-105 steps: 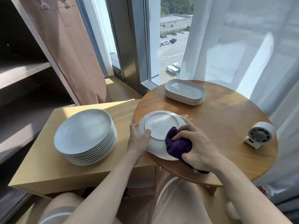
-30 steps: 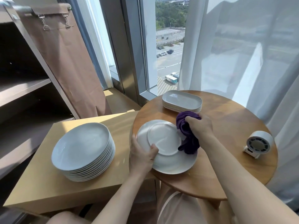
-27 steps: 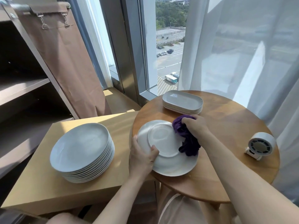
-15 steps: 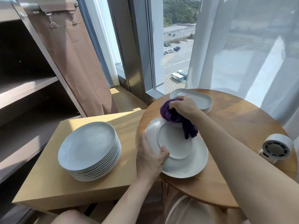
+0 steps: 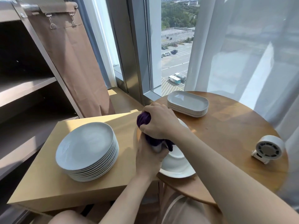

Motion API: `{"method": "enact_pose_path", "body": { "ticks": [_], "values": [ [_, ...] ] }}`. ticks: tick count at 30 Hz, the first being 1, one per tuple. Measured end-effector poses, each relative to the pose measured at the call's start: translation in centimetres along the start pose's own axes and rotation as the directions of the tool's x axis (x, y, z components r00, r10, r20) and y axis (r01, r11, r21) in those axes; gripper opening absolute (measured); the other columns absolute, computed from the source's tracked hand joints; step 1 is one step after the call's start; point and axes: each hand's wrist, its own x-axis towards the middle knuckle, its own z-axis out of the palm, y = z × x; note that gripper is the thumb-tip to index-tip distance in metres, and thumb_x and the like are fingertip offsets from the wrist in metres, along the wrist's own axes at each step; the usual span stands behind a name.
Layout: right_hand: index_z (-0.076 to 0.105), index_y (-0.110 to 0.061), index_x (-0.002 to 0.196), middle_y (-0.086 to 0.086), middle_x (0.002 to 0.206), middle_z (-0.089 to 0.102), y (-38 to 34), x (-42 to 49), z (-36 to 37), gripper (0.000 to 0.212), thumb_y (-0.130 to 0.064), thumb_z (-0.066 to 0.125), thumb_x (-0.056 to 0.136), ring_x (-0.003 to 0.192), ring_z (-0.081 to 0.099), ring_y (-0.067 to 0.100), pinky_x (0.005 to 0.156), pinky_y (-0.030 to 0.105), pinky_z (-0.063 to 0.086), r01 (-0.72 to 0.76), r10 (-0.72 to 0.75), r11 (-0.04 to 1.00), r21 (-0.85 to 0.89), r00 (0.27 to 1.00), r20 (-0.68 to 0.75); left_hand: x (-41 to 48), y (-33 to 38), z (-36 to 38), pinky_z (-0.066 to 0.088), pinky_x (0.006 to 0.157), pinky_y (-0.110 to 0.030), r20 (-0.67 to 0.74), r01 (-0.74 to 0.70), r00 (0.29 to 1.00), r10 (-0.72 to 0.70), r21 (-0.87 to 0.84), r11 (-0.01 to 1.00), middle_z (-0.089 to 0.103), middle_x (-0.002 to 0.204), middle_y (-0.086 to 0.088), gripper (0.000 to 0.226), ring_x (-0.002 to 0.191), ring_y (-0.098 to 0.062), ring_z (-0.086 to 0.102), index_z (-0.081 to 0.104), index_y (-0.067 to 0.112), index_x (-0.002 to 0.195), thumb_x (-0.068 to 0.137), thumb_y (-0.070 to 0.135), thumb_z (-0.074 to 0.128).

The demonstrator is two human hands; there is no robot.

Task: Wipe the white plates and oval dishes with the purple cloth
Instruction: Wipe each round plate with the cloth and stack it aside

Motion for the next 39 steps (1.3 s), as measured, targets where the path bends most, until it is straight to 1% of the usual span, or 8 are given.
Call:
{"method": "enact_pose_path", "body": {
  "ticks": [5,8,17,24,30,33,35,39],
  "values": [
    [0.064,-0.027,0.101,-0.001,0.097,0.060,3.0,2.1,-1.2,0.034,-0.043,0.063,0.071,0.093,0.057,0.023,0.079,0.037,0.051,-0.201,0.213,0.962,0.187,0.976,-0.045,-0.3,1.5,-0.2,0.037,0.079,0.003,-0.057,-0.048,0.997,0.050,0.028,0.998,0.047,0.119,0.045,0.070,0.109,0.020,0.049,0.027,0.070,0.127,0.078,0.048,0.072],
    [0.058,-0.029,0.080,-0.007,0.082,0.059,5.9,2.4,-1.3,0.011,-0.037,0.064,0.073,0.078,0.056,0.014,0.063,0.027,0.041,-0.288,0.322,0.907,0.308,0.945,-0.064,-0.4,1.2,-0.1,0.038,0.077,0.001,-0.059,-0.042,0.997,0.046,0.059,0.997,0.050,0.115,0.035,0.066,0.105,0.012,0.051,0.029,0.065,0.124,0.077,0.046,0.071],
    [0.064,-0.023,0.083,-0.005,0.082,0.067,10.6,-0.7,0.6,0.027,-0.043,0.059,0.065,0.084,0.062,0.020,0.067,0.031,0.042,-0.475,0.611,0.669,0.571,0.789,-0.060,-0.5,0.1,0.0,0.037,0.071,0.001,-0.056,0.001,0.998,0.002,0.059,0.998,0.054,0.104,0.028,0.055,0.096,0.015,0.052,0.029,0.064,0.110,0.072,0.051,0.066],
    [0.068,-0.020,0.103,0.000,0.100,0.068,8.7,-0.4,0.9,0.041,-0.044,0.084,0.074,0.099,0.063,0.021,0.089,0.036,0.051,-0.335,0.437,0.821,0.461,0.890,-0.131,-0.1,0.6,-0.4,0.056,0.086,-0.039,-0.002,0.057,0.998,-0.058,-0.062,0.996,0.061,0.114,0.012,0.054,0.103,-0.013,0.062,0.048,0.034,0.127,0.079,0.041,0.070],
    [0.067,-0.026,0.113,0.001,0.107,0.057,4.5,-0.7,0.3,0.039,-0.031,0.077,0.076,0.102,0.056,0.026,0.098,0.046,0.048,-0.163,0.206,0.943,0.289,0.970,-0.127,0.1,1.1,-1.0,0.057,0.091,-0.037,0.056,0.138,0.990,-0.128,-0.216,0.967,0.065,0.118,0.012,0.058,0.108,-0.009,0.065,0.053,0.032,0.129,0.081,0.031,0.085],
    [0.066,-0.027,0.116,-0.002,0.107,0.055,2.6,-1.0,0.4,0.040,-0.033,0.075,0.077,0.102,0.055,0.026,0.093,0.045,0.048,-0.062,0.076,0.978,0.199,0.995,-0.065,0.8,0.9,-1.8,0.056,0.093,-0.040,0.189,0.312,0.950,-0.248,-0.550,0.774,0.071,0.125,-0.004,0.056,0.116,-0.024,0.067,0.058,0.021,0.136,0.084,0.020,0.080],
    [0.064,-0.027,0.119,-0.003,0.110,0.054,1.8,-1.7,1.1,0.043,-0.036,0.075,0.079,0.105,0.053,0.027,0.091,0.039,0.044,-0.008,0.011,0.993,0.119,0.999,-0.031,1.3,1.0,-2.7,0.057,0.083,-0.039,0.330,0.425,0.903,-0.276,-0.778,0.462,0.071,0.117,-0.014,0.045,0.106,-0.031,0.069,0.062,0.010,0.132,0.087,0.009,0.057],
    [0.059,-0.030,0.129,-0.005,0.128,0.054,0.7,-3.9,2.7,0.048,-0.043,0.072,0.084,0.115,0.045,0.026,0.097,0.041,0.038,0.095,-0.095,0.995,-0.015,0.995,-0.012,1.1,0.8,-3.8,0.053,0.064,-0.033,0.435,0.502,0.835,-0.338,-0.853,0.141,0.064,0.090,-0.013,0.034,0.076,-0.026,0.065,0.065,0.006,0.109,0.088,0.019,0.042]
  ]
}}
